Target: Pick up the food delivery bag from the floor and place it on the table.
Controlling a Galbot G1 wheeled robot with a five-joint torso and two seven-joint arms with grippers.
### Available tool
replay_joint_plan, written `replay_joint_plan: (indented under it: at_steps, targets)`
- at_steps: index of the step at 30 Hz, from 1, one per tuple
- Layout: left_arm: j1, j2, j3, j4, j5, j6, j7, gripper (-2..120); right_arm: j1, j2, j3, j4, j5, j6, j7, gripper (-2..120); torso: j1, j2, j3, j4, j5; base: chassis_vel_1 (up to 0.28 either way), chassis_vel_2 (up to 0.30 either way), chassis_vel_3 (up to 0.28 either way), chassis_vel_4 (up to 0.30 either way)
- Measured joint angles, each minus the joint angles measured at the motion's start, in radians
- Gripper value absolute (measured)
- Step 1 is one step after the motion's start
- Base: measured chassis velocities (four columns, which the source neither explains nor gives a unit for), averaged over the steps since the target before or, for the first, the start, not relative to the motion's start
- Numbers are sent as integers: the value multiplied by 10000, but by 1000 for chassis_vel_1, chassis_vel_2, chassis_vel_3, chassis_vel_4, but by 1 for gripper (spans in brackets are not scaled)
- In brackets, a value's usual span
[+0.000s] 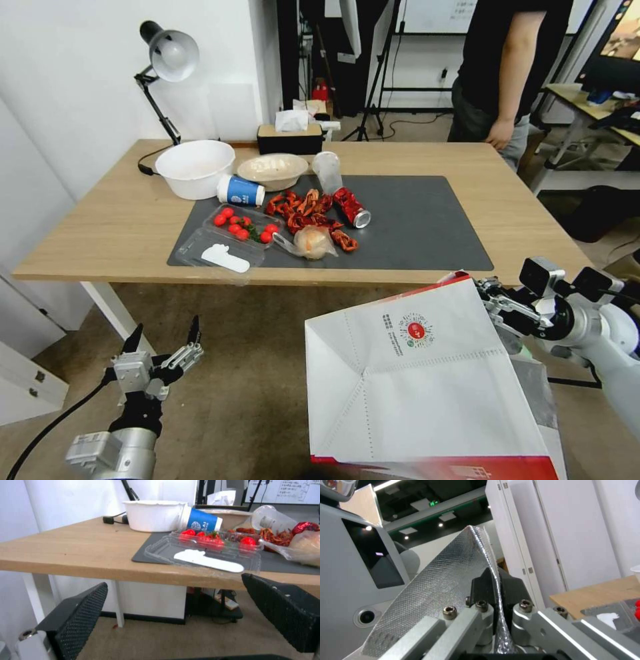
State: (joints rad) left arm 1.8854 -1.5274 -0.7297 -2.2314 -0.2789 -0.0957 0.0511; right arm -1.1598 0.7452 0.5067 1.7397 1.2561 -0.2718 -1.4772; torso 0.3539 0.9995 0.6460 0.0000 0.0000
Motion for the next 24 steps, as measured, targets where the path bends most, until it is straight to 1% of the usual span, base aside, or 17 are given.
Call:
replay_joint_plan:
  at_steps: [2, 3, 6, 7, 9, 11, 15, 16, 19, 20, 23, 24]
  targets:
    - [1, 2, 1, 0, 10, 1, 1, 100, -19, 8, 11, 0, -5, 3, -3, 0, 87, 207, 120, 0, 1, 0, 0, 0, 0]
    - [1, 2, 1, 0, 10, 1, 1, 100, -19, 8, 11, 0, -5, 3, -3, 0, 87, 207, 120, 0, 1, 0, 0, 0, 0]
    - [24, -1, -2, -2, 16, -3, 8, 100, -29, 10, 38, 17, -6, 7, -4, 0, 207, 486, 277, 1, 0, 0, 0, 0, 0]
    - [24, -1, -2, -2, 16, -3, 8, 100, -29, 10, 38, 17, -6, 7, -4, 0, 207, 486, 277, 1, 0, 0, 0, 0, 0]
    - [32, -3, -2, -33, 17, -10, 12, 100, -56, 12, 51, 39, -6, 9, -3, 0, 286, 665, 376, 0, 0, 0, 0, 0, 0]
    - [34, -2, -3, -38, 17, -12, 12, 100, -60, 12, 53, 44, -6, 9, -3, 0, 312, 722, 406, 0, 0, 0, 0, 0, 0]
    - [38, 35, -12, -58, -1, -13, 14, 100, -105, -10, 62, 77, 34, -11, 5, 0, 444, 1013, 569, 0, 0, 0, 0, 0, 0]
    - [38, 35, -12, -58, -1, -13, 14, 100, -105, -10, 62, 77, 34, -11, 5, 0, 444, 1013, 569, 0, 0, 0, 0, 0, 0]
    - [38, 52, -16, -52, -36, 14, 57, 100, -134, -10, 63, 99, 38, -15, 37, 0, 581, 1315, 737, 0, 0, 0, 0, 0, 0]
    - [38, 52, -16, -52, -36, 14, 57, 100, -134, -10, 63, 99, 38, -15, 37, 0, 581, 1315, 737, 0, 0, 0, 0, 0, 0]
    - [30, 40, -11, 0, -86, -21, 136, 100, -130, -9, 63, 100, 50, -16, 72, 0, 679, 1540, 860, 1, 0, 0, 0, 0, 0]
    - [30, 40, -11, 0, -86, -21, 136, 100, -130, -9, 63, 100, 50, -16, 72, 0, 679, 1540, 860, 1, 0, 0, 0, 0, 0]
